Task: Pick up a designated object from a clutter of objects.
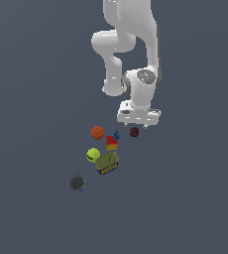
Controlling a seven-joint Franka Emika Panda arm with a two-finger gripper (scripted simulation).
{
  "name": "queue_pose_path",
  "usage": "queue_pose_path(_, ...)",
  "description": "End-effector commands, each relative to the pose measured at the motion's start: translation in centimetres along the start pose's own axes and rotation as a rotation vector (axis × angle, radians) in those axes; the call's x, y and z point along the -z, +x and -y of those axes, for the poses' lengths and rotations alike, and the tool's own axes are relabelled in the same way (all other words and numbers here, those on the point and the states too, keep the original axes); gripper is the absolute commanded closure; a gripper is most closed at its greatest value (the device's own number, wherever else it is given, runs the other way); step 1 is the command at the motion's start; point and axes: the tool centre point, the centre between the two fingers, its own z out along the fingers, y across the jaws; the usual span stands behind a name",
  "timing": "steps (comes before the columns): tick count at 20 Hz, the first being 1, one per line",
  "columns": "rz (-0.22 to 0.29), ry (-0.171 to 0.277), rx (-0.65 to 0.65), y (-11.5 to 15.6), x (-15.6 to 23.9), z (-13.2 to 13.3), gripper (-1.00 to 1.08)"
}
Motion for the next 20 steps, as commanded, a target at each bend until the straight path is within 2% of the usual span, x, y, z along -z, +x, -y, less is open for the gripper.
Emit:
queue_pose_path(1, 0.0, 0.0, 0.0, -0.1, -0.5, 0.0, -0.92)
queue_pose_path(12, 0.001, 0.001, 0.0, -0.2, -4.4, 0.0, -0.92)
queue_pose_path(20, 0.0, 0.0, -0.001, -0.1, -4.8, 0.0, -0.92)
